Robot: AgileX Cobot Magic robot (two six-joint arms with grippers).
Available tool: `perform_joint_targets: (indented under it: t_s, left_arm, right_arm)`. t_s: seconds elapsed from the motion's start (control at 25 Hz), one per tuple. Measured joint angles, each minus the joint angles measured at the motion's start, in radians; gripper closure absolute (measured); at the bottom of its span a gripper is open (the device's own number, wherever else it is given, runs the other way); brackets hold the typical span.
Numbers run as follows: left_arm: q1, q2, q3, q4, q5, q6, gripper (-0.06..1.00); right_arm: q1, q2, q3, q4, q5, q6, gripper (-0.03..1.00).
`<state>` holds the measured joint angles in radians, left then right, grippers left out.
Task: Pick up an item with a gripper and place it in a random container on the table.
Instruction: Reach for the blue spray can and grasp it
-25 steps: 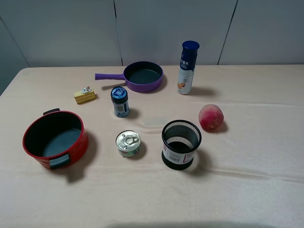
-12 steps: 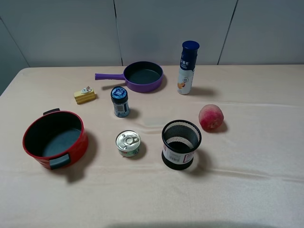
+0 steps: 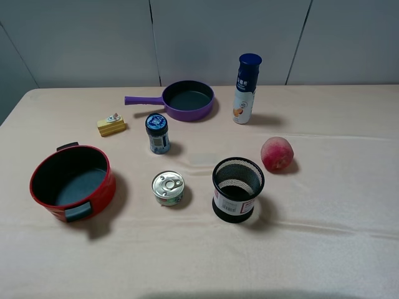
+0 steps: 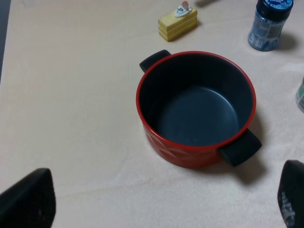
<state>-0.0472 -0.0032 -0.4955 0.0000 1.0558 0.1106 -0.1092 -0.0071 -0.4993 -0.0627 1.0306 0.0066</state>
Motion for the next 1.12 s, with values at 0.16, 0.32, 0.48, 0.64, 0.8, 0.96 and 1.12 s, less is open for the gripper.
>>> perform_joint_targets:
  t_s: [0.16,0.32,0.48,0.64,0.8,0.96,1.12]
  left_arm:
    - [0.0,0.0,0.0,0.0,0.0,0.0,0.0]
    - [0.0,0.0,0.0,0.0,0.0,0.0,0.0]
    - [0.0,0.0,0.0,0.0,0.0,0.0,0.0]
    - [0.0,0.0,0.0,0.0,0.0,0.0,0.0]
    - [0.0,0.0,0.0,0.0,0.0,0.0,0.0]
    - [0.0,0.0,0.0,0.0,0.0,0.0,0.0]
    - [0.0,0.0,0.0,0.0,0.0,0.0,0.0]
  right_arm:
    - [0.0,0.0,0.0,0.001,0.0,0.0,0.27]
    - [0.0,0.0,0.0,0.016,-0.004,0.0,0.27]
    - [0.0,0.002,-0.03,0.035,-0.041,0.0,0.27]
    - [0.0,0.094,-0.084,0.044,-0.05,0.0,0.27]
    - [0.0,0.192,-0.119,0.055,-0.058,-0.007,0.27]
    - [0.0,0.301,-0.159,0.08,-0.103,-0.077,0.27]
    - [0.009,0.408,-0.204,0.093,-0.128,-0.125,0.27]
